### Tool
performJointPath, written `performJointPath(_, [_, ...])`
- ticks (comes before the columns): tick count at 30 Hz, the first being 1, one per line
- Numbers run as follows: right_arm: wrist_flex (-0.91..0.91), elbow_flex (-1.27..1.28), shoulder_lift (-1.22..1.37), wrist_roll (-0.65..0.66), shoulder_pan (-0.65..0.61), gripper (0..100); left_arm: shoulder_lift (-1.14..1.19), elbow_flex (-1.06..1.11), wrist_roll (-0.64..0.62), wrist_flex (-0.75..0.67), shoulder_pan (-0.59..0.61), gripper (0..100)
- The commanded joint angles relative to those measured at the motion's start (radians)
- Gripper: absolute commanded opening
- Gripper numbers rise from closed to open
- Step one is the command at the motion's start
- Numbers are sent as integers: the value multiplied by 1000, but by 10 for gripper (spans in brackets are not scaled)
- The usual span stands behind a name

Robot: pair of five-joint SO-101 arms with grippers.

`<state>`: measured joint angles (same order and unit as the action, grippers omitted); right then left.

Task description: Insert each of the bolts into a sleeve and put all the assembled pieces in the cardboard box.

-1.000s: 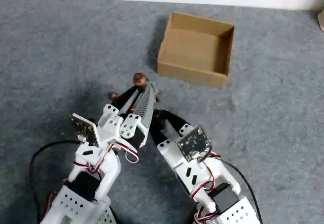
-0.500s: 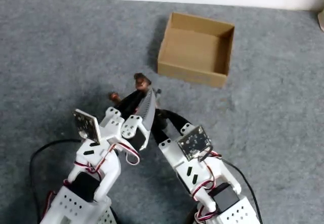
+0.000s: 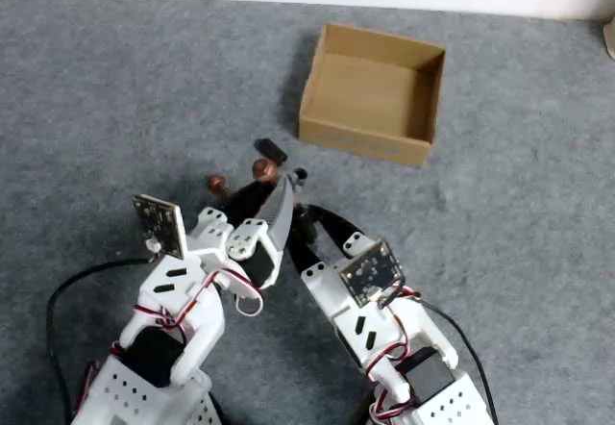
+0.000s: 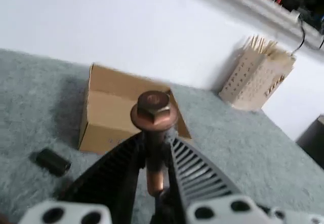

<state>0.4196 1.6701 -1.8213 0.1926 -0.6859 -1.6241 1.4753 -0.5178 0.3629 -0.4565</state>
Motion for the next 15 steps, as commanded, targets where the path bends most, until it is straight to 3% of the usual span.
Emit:
performJointPath(1, [-33,30,-12,12,19,4,-13,-99,-6,-35,-15,5])
performJointPath(15, [-35,30,-13,14,24,4,-15,-156,-8,68,-45,5])
